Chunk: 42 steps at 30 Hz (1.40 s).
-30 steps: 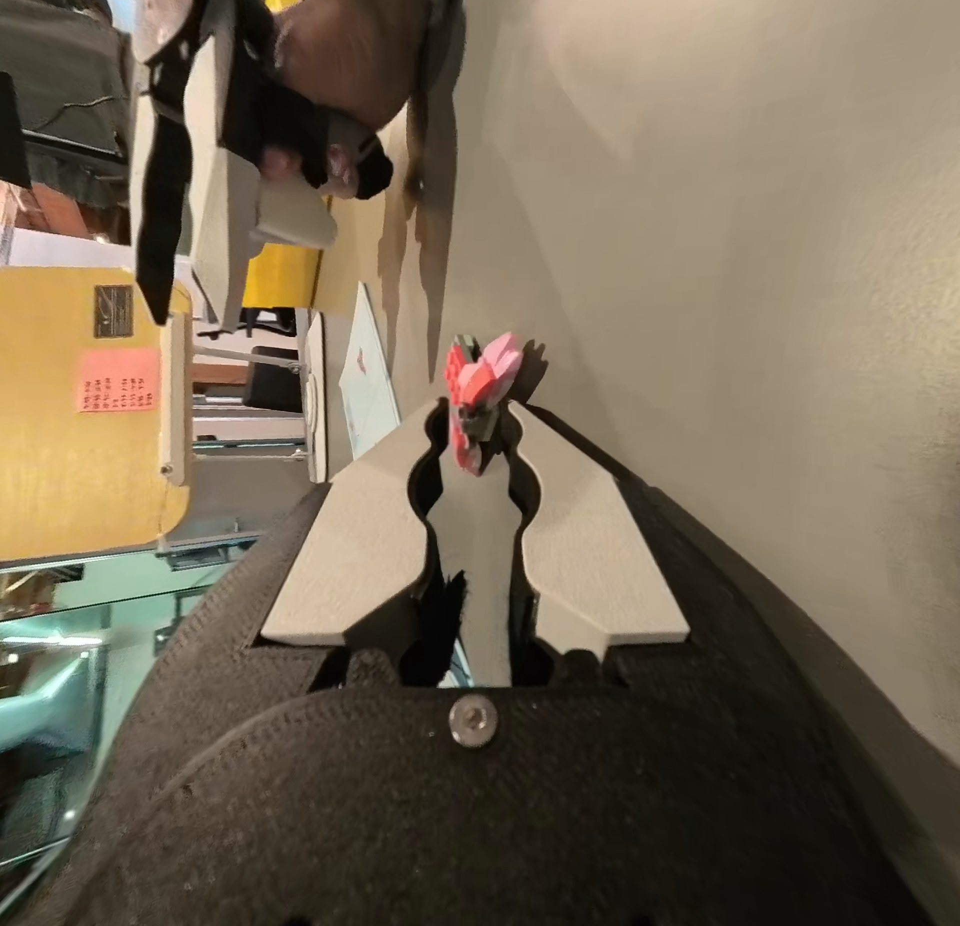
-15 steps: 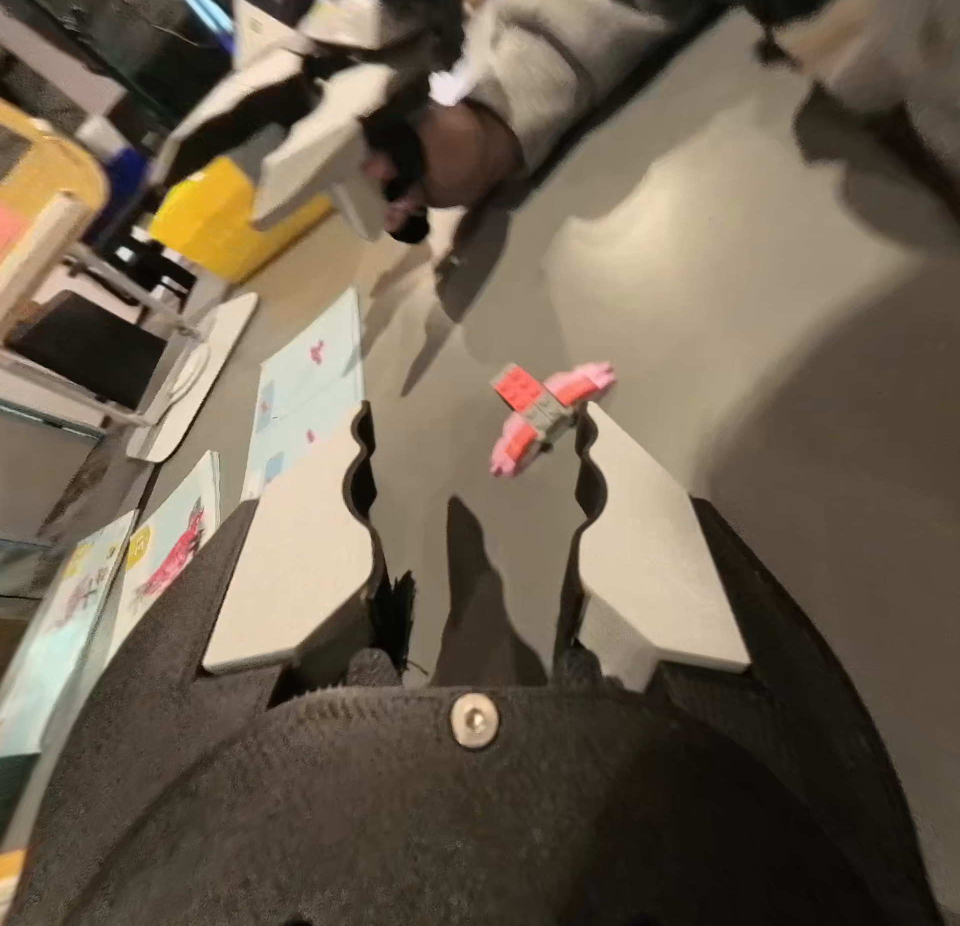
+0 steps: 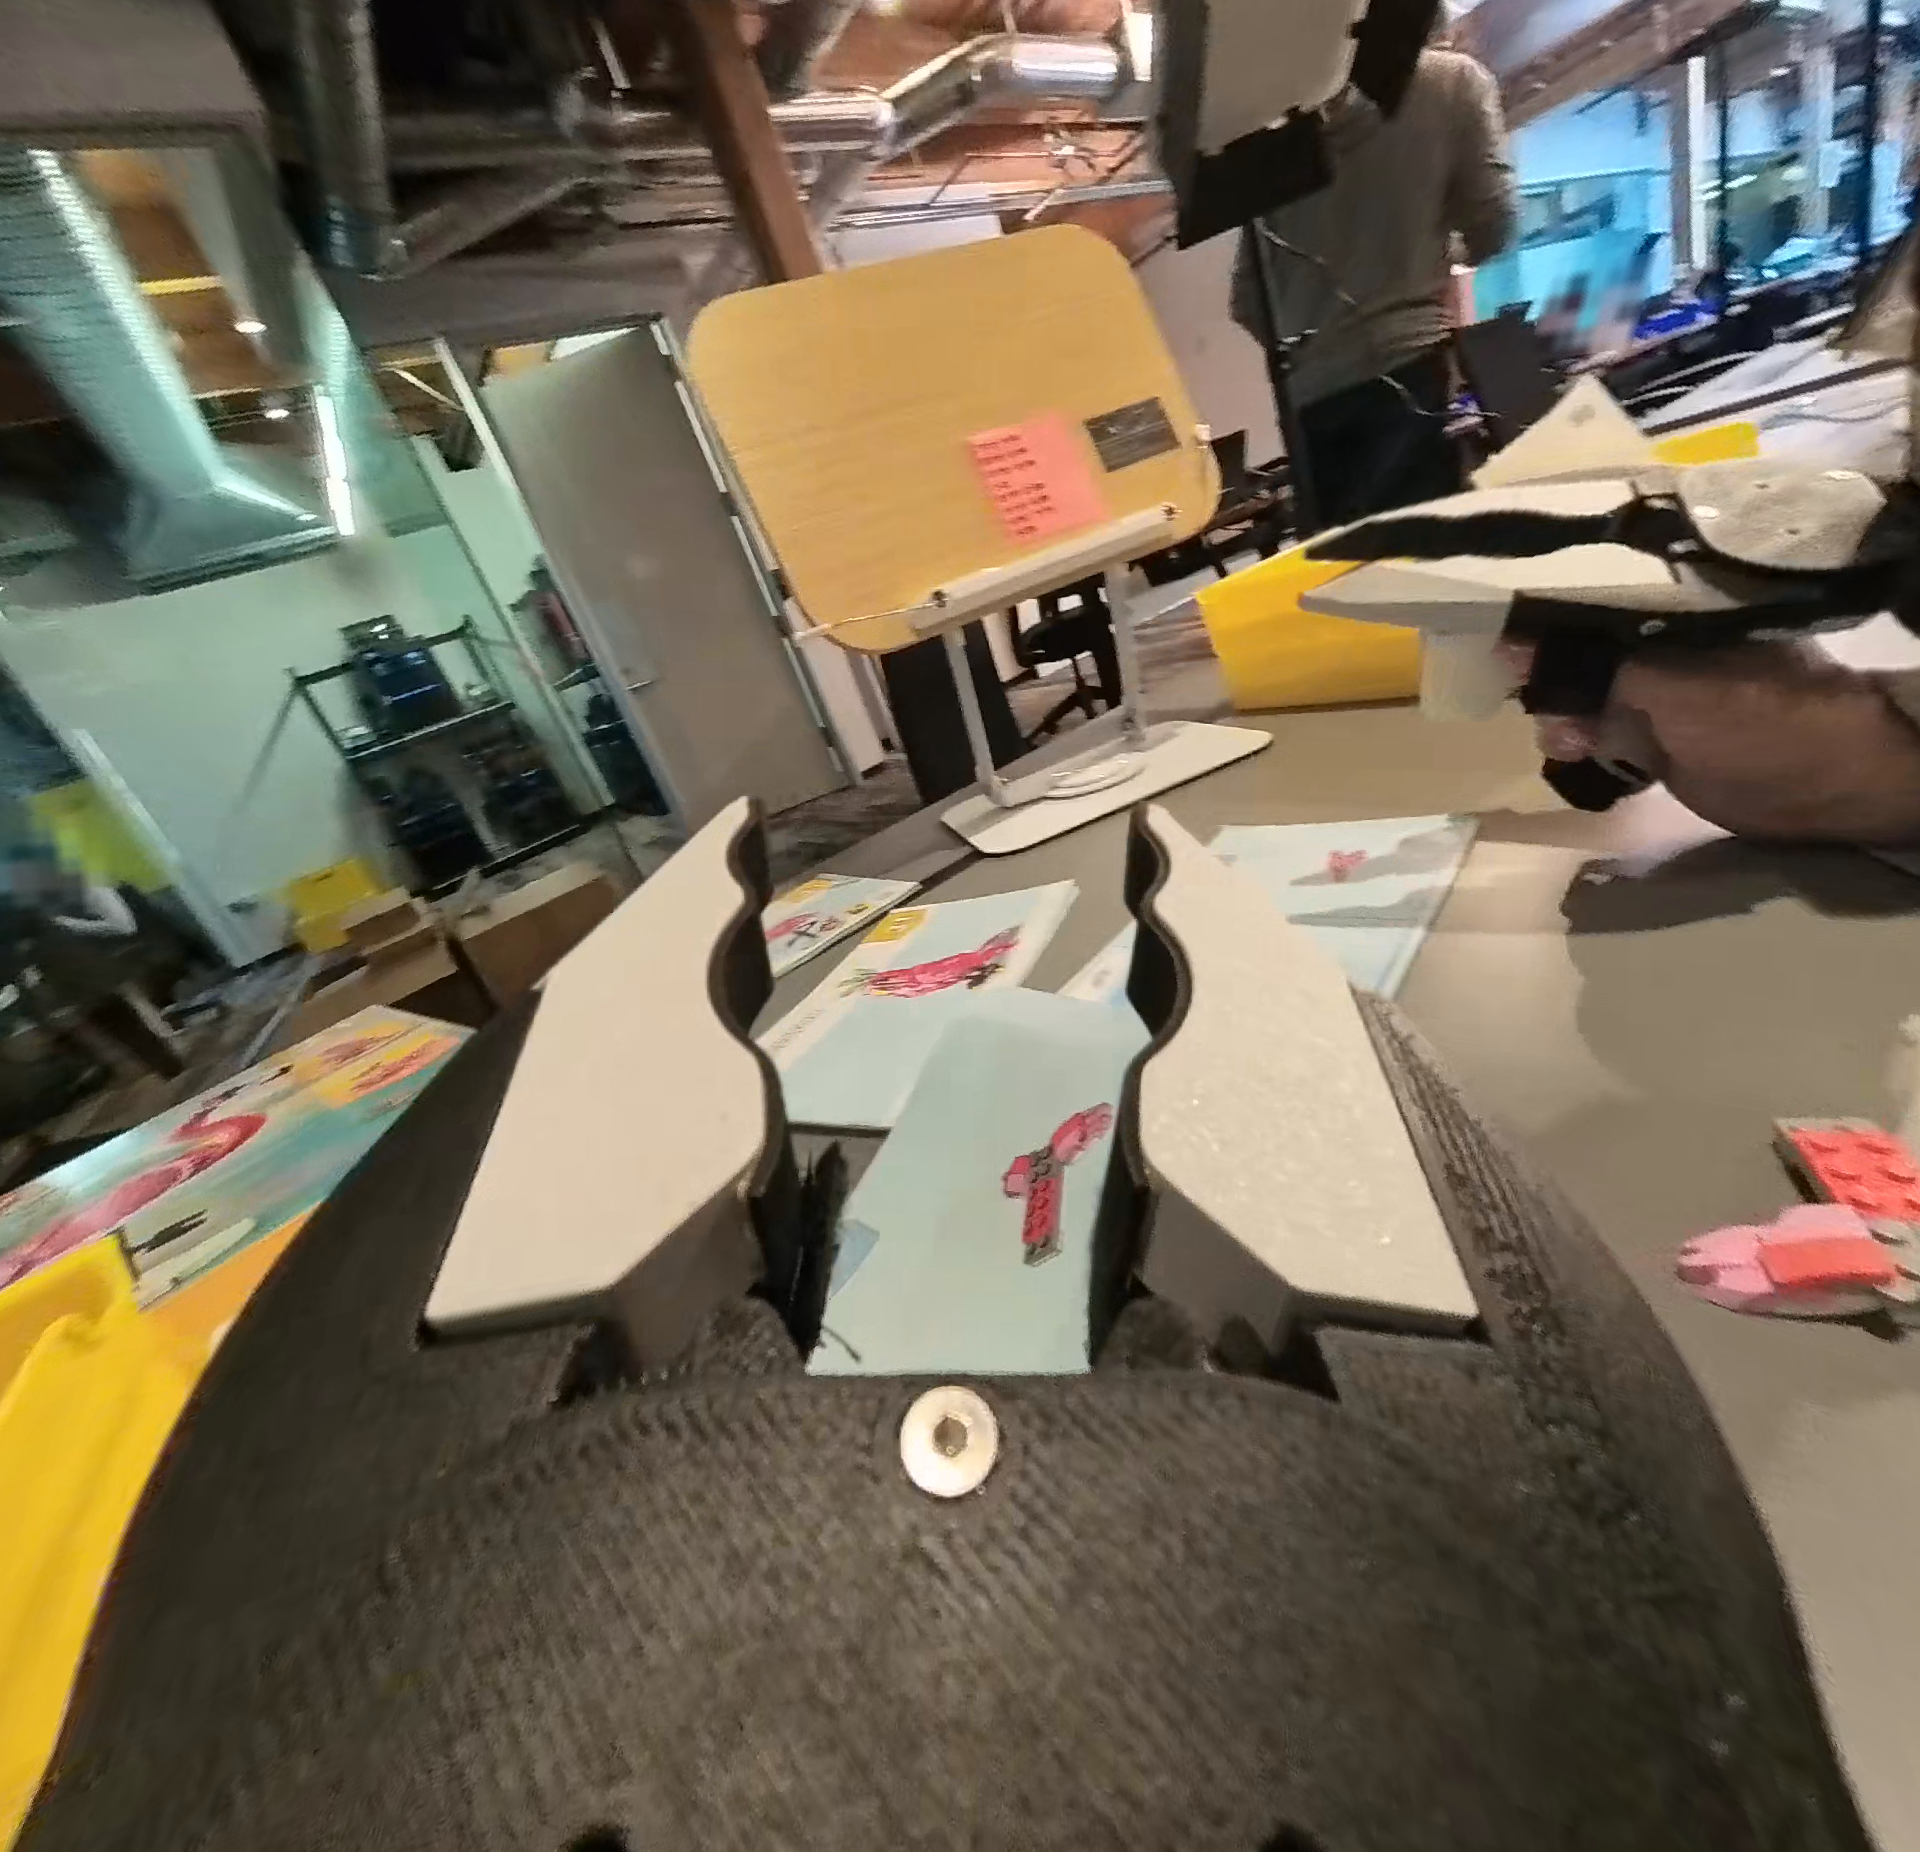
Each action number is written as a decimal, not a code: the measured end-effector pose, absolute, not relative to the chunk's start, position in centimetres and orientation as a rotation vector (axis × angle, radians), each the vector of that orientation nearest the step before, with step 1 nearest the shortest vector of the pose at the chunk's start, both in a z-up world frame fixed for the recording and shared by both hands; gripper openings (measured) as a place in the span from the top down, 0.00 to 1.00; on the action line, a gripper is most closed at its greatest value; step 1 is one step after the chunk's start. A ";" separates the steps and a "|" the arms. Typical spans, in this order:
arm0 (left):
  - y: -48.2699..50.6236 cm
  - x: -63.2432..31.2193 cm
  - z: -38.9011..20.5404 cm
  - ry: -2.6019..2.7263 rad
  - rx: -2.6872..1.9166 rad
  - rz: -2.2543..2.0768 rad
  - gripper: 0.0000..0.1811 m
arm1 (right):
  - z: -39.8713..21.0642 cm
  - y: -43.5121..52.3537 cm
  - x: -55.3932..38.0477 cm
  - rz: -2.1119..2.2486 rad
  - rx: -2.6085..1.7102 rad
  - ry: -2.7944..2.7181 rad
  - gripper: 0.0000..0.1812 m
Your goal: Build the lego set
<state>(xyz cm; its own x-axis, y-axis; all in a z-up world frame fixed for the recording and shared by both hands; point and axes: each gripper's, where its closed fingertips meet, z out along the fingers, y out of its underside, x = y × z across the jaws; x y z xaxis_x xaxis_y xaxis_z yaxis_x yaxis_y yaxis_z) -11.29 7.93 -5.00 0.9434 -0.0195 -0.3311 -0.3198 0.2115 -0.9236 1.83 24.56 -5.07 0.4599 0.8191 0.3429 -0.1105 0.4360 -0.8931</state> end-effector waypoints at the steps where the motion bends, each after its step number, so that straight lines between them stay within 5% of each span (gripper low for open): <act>1: 7.9 -11.7 -4.9 0.276 -1.346 0.222 0.63 | -5.0 24.7 1.6 0.655 -0.937 -0.901 0.86; 15: 8.2 -13.8 -5.6 0.177 -1.389 0.221 0.73 | -5.5 26.0 3.8 0.473 -1.065 -0.777 1.00; 25: 8.1 -12.2 -6.1 0.277 -1.402 0.187 1.00 | -5.7 22.9 1.1 0.648 -0.962 -0.936 1.00; 36: 8.1 -9.6 -6.6 0.407 -1.409 0.145 1.00 | -6.5 18.1 1.4 0.801 -0.744 -1.239 1.00; 42: 8.5 -6.9 -7.8 0.544 -1.444 0.105 1.00 | -13.6 8.6 3.5 1.313 -0.720 -2.028 1.00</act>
<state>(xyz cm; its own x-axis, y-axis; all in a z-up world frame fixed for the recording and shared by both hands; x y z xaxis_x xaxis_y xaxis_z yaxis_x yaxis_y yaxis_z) -6.94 8.46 -7.77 0.8749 -0.2522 -0.4135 -0.3883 0.1449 -0.9101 3.46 8.62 -13.64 -0.6655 0.7196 0.1983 0.1132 0.3600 -0.9261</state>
